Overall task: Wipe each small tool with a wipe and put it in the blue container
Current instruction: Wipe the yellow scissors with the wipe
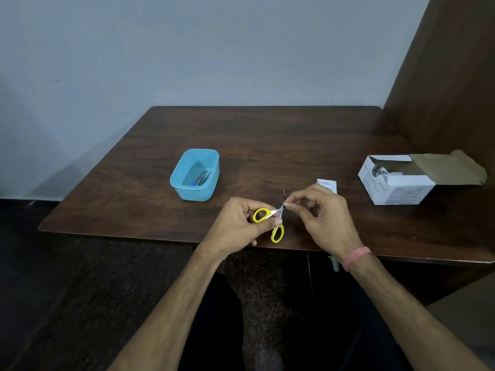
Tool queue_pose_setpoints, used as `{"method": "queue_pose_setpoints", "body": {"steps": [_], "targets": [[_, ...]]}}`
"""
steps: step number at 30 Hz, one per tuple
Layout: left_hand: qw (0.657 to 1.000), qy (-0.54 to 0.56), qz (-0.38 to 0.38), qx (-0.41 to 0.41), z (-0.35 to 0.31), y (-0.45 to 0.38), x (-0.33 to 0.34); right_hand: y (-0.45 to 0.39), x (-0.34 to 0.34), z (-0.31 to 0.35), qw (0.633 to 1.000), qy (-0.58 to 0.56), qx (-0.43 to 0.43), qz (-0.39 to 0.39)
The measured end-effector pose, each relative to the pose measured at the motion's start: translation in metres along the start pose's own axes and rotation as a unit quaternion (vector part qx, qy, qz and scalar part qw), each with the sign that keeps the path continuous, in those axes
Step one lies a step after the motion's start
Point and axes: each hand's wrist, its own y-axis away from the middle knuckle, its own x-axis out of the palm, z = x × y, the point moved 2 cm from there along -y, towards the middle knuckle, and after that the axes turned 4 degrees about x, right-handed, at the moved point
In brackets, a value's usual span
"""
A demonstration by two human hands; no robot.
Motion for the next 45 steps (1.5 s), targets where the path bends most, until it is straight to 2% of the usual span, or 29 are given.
{"method": "queue_pose_setpoints", "body": {"steps": [4, 11, 17, 22, 27, 30, 36, 40, 45], "targets": [[1.000, 0.000, -0.001, -0.004, -0.001, -0.001, 0.000, -0.001, 0.000, 0.006, 0.999, 0.013, -0.009, -0.029], [1.000, -0.005, 0.000, 0.001, 0.001, -0.001, 0.000, 0.006, 0.009, 0.006, 0.998, 0.039, -0.038, 0.039], [1.000, -0.011, 0.005, 0.006, 0.001, -0.001, 0.000, -0.003, 0.006, 0.000, 1.000, -0.001, 0.009, -0.012], [1.000, -0.018, 0.008, 0.012, 0.001, -0.001, 0.000, 0.003, 0.007, -0.002, 1.000, -0.018, -0.011, 0.023], [1.000, -0.019, 0.006, 0.011, 0.000, 0.000, 0.000, 0.004, 0.007, -0.001, 1.000, -0.019, -0.011, 0.015], [1.000, -0.018, 0.003, 0.012, 0.000, 0.001, 0.000, 0.008, 0.008, 0.000, 0.999, -0.014, -0.018, 0.045], [1.000, -0.018, 0.000, 0.007, -0.002, 0.001, 0.001, 0.010, 0.007, 0.000, 0.999, -0.011, -0.013, 0.051], [1.000, -0.018, -0.003, 0.004, -0.002, 0.000, 0.000, 0.008, 0.005, -0.001, 0.999, -0.017, 0.002, 0.027], [1.000, -0.017, 0.000, -0.001, -0.004, 0.002, 0.001, 0.010, 0.005, -0.002, 0.998, -0.029, 0.002, 0.052]]}}
